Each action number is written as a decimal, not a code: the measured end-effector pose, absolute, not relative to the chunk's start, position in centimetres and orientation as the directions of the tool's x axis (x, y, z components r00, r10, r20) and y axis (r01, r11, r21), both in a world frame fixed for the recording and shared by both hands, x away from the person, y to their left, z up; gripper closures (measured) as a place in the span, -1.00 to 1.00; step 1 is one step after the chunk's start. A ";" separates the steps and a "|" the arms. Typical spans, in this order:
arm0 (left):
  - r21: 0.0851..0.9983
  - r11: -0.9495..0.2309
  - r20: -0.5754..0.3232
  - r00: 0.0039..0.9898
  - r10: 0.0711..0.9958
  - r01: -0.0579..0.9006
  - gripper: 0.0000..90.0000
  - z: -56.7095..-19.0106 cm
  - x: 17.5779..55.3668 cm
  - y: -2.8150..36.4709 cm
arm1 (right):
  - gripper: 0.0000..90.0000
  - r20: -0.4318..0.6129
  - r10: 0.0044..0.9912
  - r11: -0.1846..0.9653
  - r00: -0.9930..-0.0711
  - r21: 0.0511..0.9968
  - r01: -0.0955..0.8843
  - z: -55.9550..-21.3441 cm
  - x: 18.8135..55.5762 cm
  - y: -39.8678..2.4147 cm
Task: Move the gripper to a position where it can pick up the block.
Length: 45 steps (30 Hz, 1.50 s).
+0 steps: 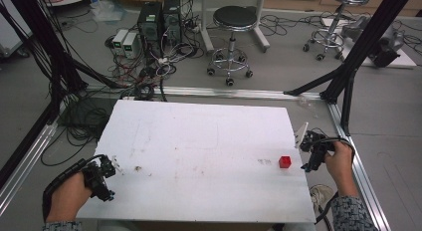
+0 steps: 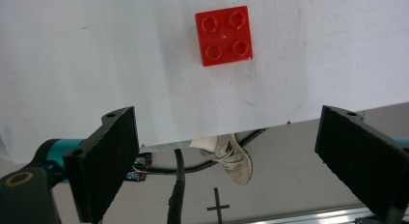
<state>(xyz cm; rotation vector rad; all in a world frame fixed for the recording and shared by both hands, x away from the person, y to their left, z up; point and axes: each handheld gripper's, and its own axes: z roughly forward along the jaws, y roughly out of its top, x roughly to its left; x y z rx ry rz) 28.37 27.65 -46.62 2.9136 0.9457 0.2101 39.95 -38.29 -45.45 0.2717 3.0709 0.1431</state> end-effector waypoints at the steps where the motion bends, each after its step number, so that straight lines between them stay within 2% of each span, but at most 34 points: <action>1: 0.109 -0.808 0.106 0.802 0.588 0.579 -0.52 -46.6 28.4 27.7 | -0.83 -0.045 0.173 0.981 -0.984 0.095 0.169 -45.6 40.0 -38.1; 25: 0.103 -0.809 0.102 0.803 0.588 0.579 -0.51 -46.8 28.5 27.6 | -0.83 0.000 0.031 0.998 -1.000 0.049 0.031 -50.2 41.8 -34.2; 37: 0.110 -0.805 0.101 0.799 0.593 0.583 -0.51 -46.8 28.5 27.4 | -0.83 0.029 0.030 0.999 -0.999 0.030 0.031 -52.0 41.7 -33.7; 45: 0.109 -0.807 0.100 0.801 0.590 0.581 -0.51 -46.9 28.5 27.3 | -0.83 0.022 0.047 0.998 -0.999 0.047 0.048 -51.8 41.8 -34.1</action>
